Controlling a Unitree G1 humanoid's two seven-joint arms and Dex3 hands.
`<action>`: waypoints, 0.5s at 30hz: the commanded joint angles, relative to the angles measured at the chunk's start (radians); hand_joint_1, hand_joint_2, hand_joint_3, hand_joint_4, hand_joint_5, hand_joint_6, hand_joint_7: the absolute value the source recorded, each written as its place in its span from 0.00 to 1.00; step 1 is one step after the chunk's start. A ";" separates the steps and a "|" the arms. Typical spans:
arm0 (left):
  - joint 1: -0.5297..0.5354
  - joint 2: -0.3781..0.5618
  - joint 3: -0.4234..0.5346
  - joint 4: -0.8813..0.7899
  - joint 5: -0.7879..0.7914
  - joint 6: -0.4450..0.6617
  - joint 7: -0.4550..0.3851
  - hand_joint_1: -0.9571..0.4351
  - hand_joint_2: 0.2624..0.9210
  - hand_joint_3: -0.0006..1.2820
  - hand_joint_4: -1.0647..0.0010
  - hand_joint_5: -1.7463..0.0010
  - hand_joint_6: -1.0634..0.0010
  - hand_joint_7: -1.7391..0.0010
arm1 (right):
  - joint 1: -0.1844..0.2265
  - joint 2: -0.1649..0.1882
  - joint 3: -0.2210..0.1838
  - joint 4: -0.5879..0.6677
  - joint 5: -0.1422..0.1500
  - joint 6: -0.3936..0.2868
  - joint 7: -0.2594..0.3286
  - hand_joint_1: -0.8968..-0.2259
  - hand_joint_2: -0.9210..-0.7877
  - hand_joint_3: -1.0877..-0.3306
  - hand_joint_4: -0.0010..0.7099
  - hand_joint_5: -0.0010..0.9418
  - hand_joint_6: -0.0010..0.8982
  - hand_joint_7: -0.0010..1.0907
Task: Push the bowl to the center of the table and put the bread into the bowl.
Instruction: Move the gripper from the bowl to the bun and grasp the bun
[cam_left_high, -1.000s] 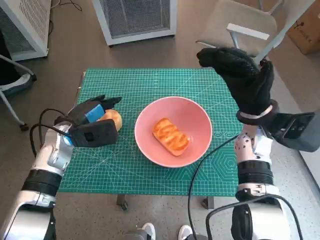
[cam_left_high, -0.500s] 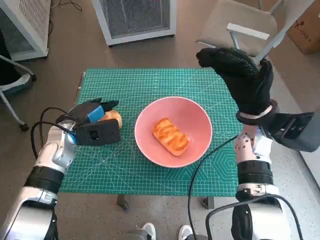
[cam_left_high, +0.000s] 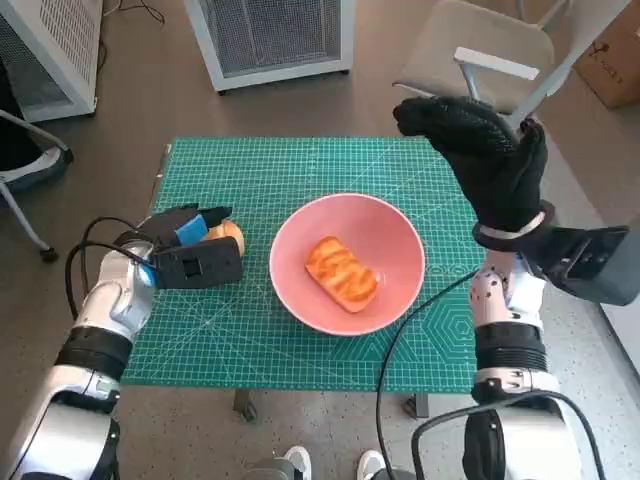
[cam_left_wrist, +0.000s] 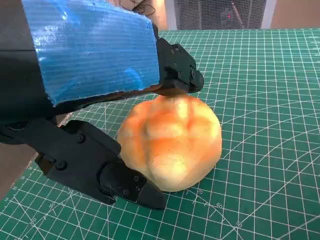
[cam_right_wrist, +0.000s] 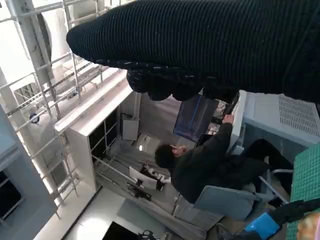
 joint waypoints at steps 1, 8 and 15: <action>-0.050 -0.029 -0.024 0.075 0.023 -0.010 0.062 0.54 0.81 0.00 0.81 0.99 0.64 0.98 | 0.028 0.001 0.003 -0.012 -0.004 0.021 0.000 0.39 0.00 0.50 0.29 0.00 0.00 0.55; -0.070 -0.033 -0.078 0.158 0.082 -0.055 0.193 0.67 0.97 0.06 0.42 0.56 0.45 0.56 | 0.037 -0.005 -0.001 -0.033 0.006 0.041 0.007 0.37 0.00 0.50 0.29 0.00 0.00 0.54; -0.083 -0.021 -0.119 0.197 0.123 -0.092 0.266 0.69 1.00 0.09 0.40 0.30 0.46 0.33 | 0.043 -0.004 -0.005 -0.037 0.007 0.044 0.009 0.38 0.00 0.50 0.30 0.00 0.00 0.54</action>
